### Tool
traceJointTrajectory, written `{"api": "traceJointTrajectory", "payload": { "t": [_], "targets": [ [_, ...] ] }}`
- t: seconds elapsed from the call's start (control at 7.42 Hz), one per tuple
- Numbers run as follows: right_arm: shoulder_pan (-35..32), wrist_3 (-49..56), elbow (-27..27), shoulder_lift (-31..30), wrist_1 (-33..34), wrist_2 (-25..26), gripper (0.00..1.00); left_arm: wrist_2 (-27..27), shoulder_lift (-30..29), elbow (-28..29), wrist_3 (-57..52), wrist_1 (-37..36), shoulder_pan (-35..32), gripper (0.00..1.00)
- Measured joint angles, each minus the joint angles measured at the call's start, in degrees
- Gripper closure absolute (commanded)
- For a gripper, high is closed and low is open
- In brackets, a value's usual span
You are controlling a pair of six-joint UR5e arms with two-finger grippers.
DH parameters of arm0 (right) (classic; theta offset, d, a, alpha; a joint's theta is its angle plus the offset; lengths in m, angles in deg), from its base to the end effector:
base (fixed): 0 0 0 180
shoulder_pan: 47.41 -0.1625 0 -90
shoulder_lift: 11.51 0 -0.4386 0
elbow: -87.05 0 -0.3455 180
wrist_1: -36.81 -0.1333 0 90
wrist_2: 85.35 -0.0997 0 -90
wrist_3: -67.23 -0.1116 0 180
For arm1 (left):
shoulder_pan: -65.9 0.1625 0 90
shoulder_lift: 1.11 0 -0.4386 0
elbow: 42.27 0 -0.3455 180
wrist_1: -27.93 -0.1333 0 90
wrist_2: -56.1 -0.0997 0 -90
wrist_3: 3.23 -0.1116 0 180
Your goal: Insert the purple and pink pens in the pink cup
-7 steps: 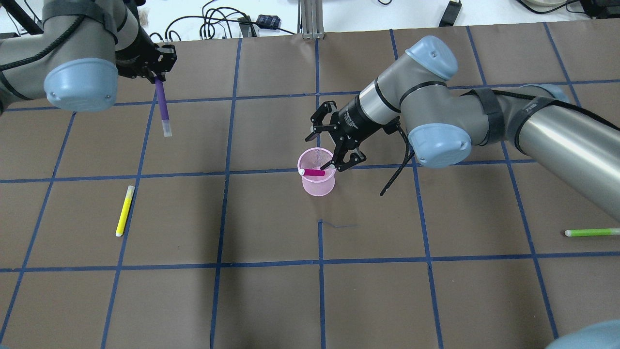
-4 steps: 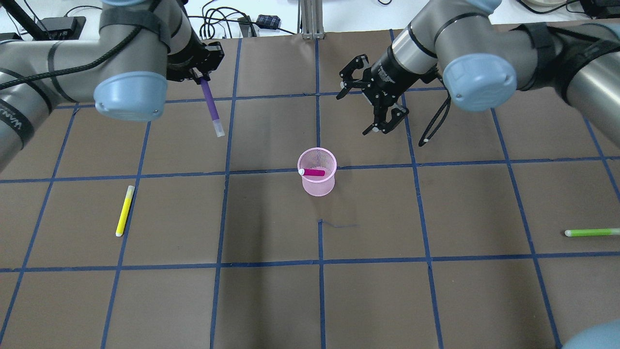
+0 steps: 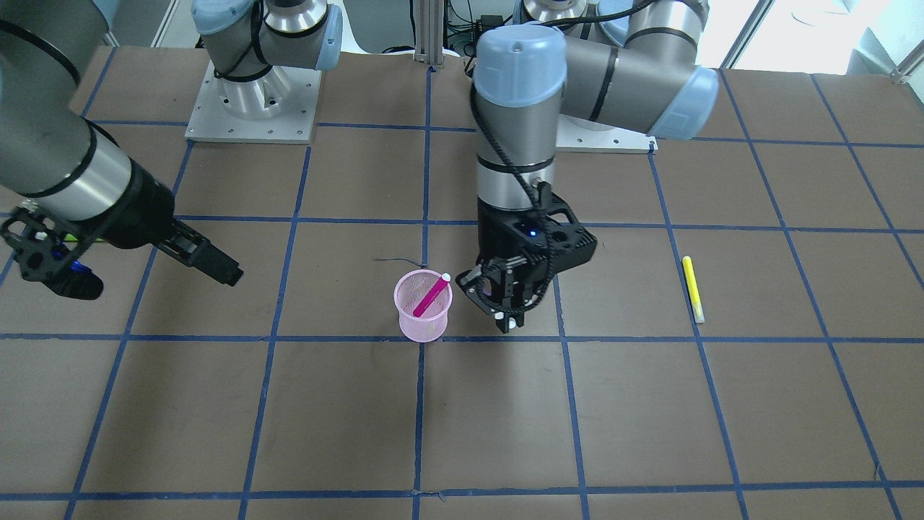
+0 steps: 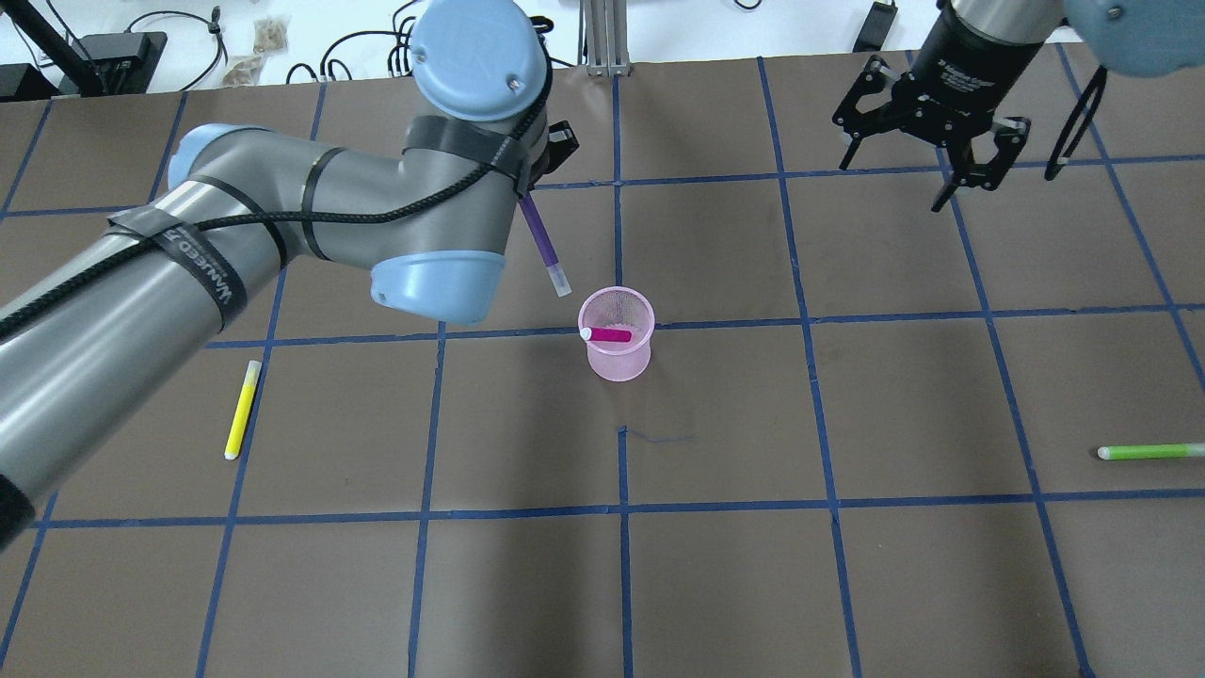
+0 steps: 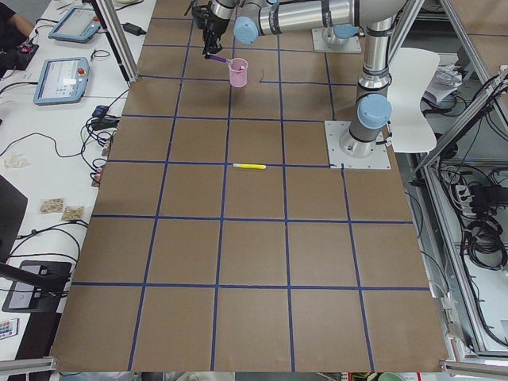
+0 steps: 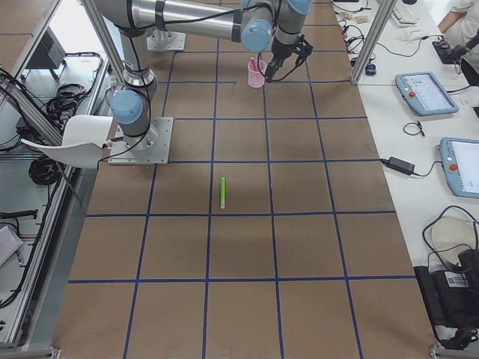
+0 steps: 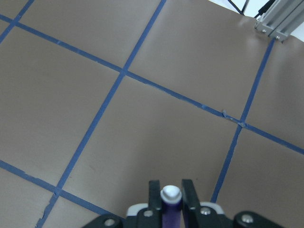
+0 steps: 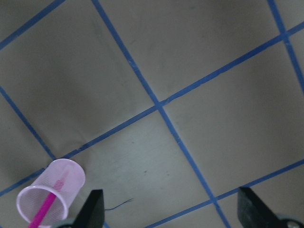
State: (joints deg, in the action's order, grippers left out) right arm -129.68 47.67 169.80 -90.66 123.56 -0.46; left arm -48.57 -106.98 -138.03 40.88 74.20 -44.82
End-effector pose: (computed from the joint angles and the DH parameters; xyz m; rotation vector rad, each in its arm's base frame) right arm 0.0729 -0.5277 0.4493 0.7296 2.9708 0.1962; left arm -0.3014 -0.4998 0.3945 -0.6935 2.9717 -0.7134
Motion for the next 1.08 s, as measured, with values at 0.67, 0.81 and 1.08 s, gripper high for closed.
{"api": "traceJointTrajectory", "payload": {
  "t": [0.67, 0.81, 1.08],
  "targets": [
    [3.63, 9.32, -0.36, -1.27, -0.46, 5.06, 0.0, -3.87, -3.11, -3.89, 12.54, -7.55, -5.2, 1.0],
    [4.04, 9.84, -0.38, -1.38, -0.46, 5.07, 0.0, -3.95, -3.46, -4.6, 13.31, -8.29, -5.42, 1.0],
    [4.45, 10.14, -0.39, -1.43, -0.32, 5.03, 0.0, -4.23, -4.02, -5.42, 13.68, -8.69, -5.59, 1.0]
  ]
}}
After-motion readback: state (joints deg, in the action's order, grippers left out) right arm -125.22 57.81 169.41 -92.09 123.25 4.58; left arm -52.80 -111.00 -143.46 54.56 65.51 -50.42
